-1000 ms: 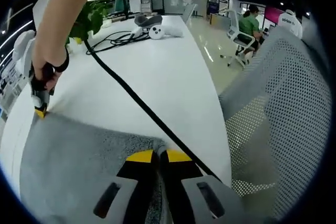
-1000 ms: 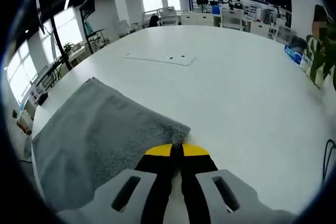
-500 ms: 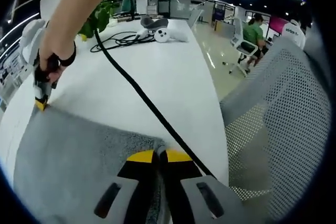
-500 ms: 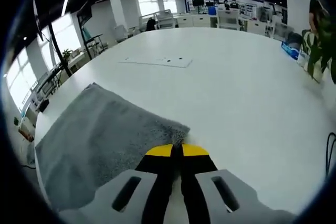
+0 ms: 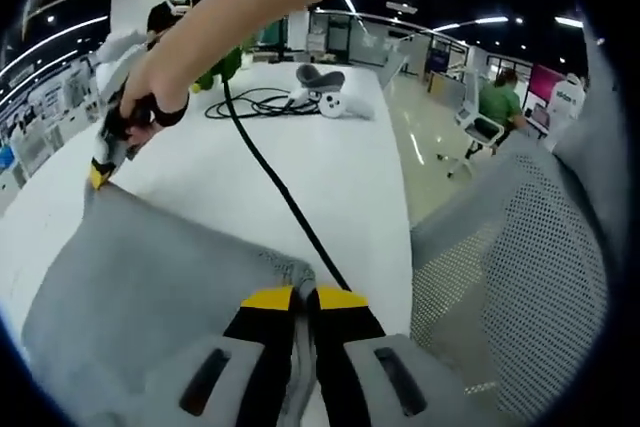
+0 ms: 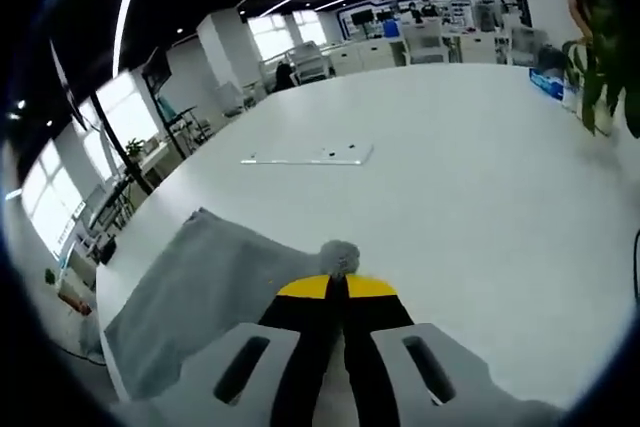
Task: Fold the towel on the table until its edges align and the towel forms a compact rectangular stack.
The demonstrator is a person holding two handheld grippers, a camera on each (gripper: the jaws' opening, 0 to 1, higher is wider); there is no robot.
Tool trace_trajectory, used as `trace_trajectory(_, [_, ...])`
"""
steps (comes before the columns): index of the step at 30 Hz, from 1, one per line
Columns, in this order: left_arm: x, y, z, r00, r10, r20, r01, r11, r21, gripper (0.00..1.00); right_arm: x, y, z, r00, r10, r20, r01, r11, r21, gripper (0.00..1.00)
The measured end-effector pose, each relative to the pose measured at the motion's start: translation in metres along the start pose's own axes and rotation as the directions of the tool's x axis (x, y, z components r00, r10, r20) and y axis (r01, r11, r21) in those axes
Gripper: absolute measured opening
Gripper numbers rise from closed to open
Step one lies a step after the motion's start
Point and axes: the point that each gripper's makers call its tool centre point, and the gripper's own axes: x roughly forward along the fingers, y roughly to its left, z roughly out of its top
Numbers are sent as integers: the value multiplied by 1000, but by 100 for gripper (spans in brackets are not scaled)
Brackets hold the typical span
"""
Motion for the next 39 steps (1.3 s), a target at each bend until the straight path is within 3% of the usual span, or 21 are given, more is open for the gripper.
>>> trace_trajectory(9, [-27,-1,1,999,29,27,-29,999,-15,3,-8,31,27,999,43,31,-43,999,-8,1])
trace_trajectory(21, [-59,5,4,993,85,77,-79,994,-69,3,-15,74,51,994,87,68,-86,996,-18,1])
trace_trajectory(28, [-84,9,5,987,126,103,-117,990,-82,3,-12,92,63,990,113,85,-112,994,-18,1])
trace_trajectory(30, [-91,10,11,979,137,152,-117,984,-135,3,-12,99,67,989,117,93,-116,993,-16,1])
trace_trajectory(39, [-118,15,9,967,189,171,-169,977,-126,3,-6,127,83,982,155,107,-155,988,-16,1])
